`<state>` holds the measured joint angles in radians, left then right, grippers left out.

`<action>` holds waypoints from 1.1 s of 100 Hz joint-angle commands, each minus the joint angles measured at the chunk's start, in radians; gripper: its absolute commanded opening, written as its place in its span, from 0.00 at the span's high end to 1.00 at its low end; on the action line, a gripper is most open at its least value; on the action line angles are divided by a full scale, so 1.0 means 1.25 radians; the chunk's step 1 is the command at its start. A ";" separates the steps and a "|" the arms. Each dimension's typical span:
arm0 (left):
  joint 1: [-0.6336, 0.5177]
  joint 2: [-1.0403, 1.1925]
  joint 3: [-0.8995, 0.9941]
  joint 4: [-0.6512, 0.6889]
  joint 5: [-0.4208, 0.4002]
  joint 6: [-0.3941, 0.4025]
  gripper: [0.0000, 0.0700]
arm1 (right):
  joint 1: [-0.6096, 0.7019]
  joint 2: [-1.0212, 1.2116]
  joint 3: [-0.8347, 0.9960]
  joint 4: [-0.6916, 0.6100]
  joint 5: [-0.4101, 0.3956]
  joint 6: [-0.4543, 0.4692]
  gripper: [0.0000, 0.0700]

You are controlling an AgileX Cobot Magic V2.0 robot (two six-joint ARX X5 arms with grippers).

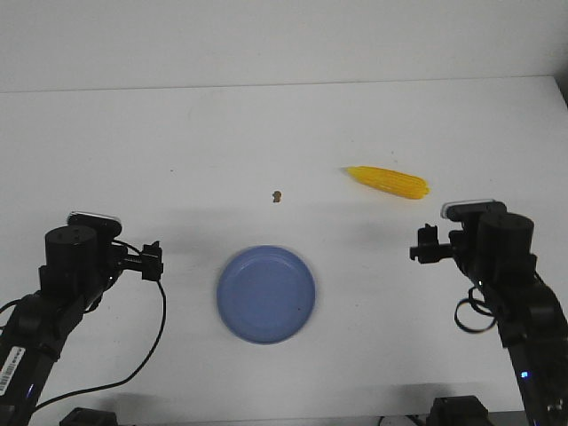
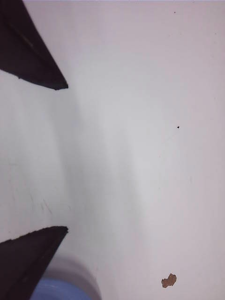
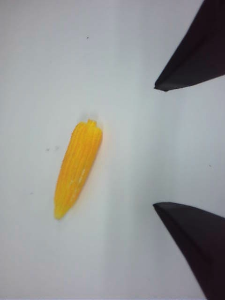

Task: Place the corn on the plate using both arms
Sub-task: 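Reach the right gripper to the yellow corn cob and grasp it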

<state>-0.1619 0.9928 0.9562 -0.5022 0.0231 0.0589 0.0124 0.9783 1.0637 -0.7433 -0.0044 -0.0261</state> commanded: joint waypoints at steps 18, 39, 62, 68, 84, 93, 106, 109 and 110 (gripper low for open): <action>-0.001 0.006 0.006 0.002 -0.004 -0.021 0.15 | 0.000 0.258 0.205 -0.026 -0.092 -0.144 0.29; -0.001 0.006 0.006 0.001 -0.004 -0.021 0.15 | 0.000 0.455 0.317 -0.019 -0.151 -0.257 0.29; -0.001 0.006 0.006 0.002 -0.004 -0.031 0.15 | 0.000 0.598 0.345 0.034 -0.188 -0.292 0.29; -0.001 0.006 0.006 0.002 -0.004 -0.034 0.15 | 0.000 0.617 0.345 0.049 -0.186 -0.302 0.29; -0.001 0.006 0.006 0.002 -0.004 -0.036 0.15 | 0.000 0.641 0.345 0.103 -0.185 -0.337 0.29; -0.001 0.006 0.006 0.002 -0.004 -0.036 0.15 | 0.000 0.648 0.345 0.135 -0.185 -0.342 0.29; -0.001 0.006 0.006 0.002 -0.004 -0.036 0.15 | -0.003 0.659 0.345 0.154 -0.187 -0.360 0.29; -0.001 0.006 0.006 0.002 -0.004 -0.037 0.15 | -0.006 0.661 0.345 0.157 -0.188 -0.361 0.29; -0.001 0.006 0.006 0.002 -0.004 -0.037 0.15 | -0.007 0.662 0.345 0.158 -0.189 -0.361 0.29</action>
<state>-0.1619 0.9928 0.9562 -0.5022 0.0231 0.0223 0.0097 1.7737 1.4708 -0.5560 -0.2337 -0.4519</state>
